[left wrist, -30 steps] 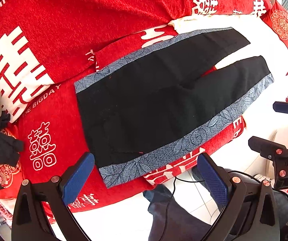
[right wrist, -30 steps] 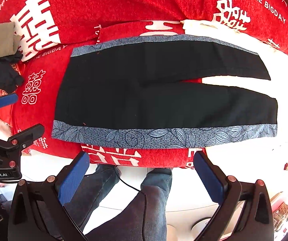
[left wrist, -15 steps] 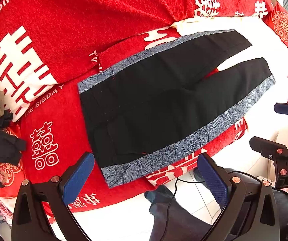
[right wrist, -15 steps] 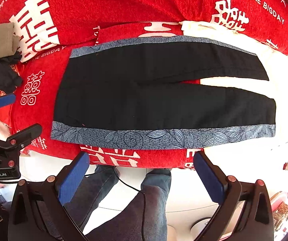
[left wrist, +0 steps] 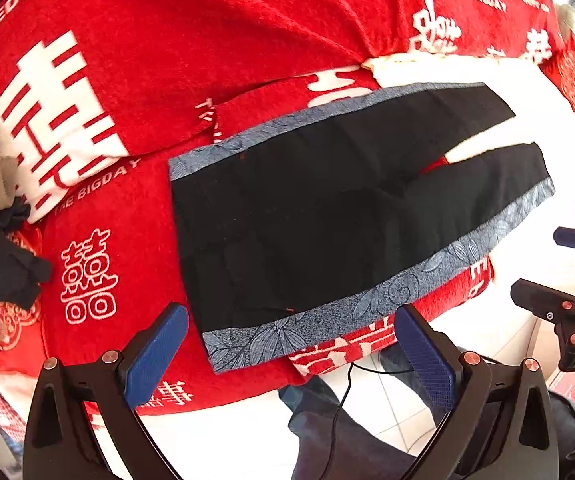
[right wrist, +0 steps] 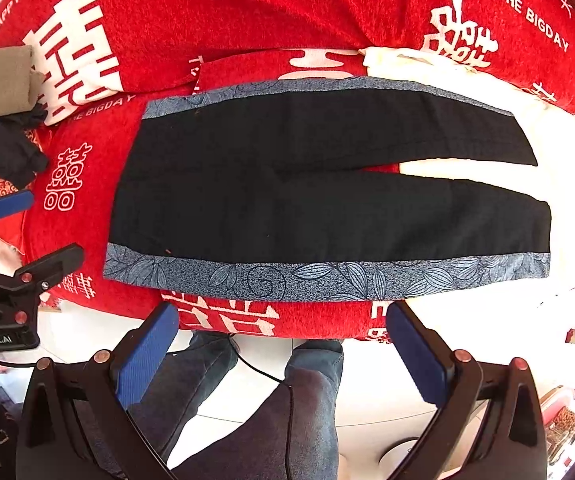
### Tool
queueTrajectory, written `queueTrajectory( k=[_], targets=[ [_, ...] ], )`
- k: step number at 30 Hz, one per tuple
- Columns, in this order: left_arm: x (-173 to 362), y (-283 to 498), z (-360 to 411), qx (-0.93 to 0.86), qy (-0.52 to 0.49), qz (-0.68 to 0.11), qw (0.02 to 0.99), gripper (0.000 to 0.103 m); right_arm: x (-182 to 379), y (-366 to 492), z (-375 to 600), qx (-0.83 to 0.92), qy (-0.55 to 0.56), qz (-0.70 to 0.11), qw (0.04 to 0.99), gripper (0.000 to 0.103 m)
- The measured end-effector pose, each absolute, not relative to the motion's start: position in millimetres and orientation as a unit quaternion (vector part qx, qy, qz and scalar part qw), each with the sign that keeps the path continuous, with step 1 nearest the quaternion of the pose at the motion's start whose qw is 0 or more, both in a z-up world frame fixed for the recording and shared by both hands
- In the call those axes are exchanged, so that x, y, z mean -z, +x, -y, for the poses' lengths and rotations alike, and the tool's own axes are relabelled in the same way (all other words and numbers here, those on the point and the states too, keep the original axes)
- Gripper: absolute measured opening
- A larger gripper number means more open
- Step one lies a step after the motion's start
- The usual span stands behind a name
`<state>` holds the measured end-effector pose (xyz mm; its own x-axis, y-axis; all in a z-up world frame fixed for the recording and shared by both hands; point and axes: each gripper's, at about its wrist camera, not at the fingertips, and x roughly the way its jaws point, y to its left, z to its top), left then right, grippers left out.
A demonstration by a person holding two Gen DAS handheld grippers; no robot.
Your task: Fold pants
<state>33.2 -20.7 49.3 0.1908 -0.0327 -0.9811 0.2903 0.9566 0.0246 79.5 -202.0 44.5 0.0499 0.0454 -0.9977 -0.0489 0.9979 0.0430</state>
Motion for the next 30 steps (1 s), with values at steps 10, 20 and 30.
queueTrajectory(
  k=[10,20,30],
  targets=[
    [-53,35,11,0.053,0.091,-0.628,0.771,0.103,-40,89,219,-0.040,0.049,-0.683,0.728,0.103],
    [-56,17,30,-0.039,0.046,-0.644,0.763,0.103,-35,100,258,-0.081,0.056,-0.691,0.716,0.103],
    [-43,-6,43,-0.079,0.032,-0.671,0.736,0.103,-23,106,291,-0.110,0.039,-0.709,0.695,0.103]
  ],
)
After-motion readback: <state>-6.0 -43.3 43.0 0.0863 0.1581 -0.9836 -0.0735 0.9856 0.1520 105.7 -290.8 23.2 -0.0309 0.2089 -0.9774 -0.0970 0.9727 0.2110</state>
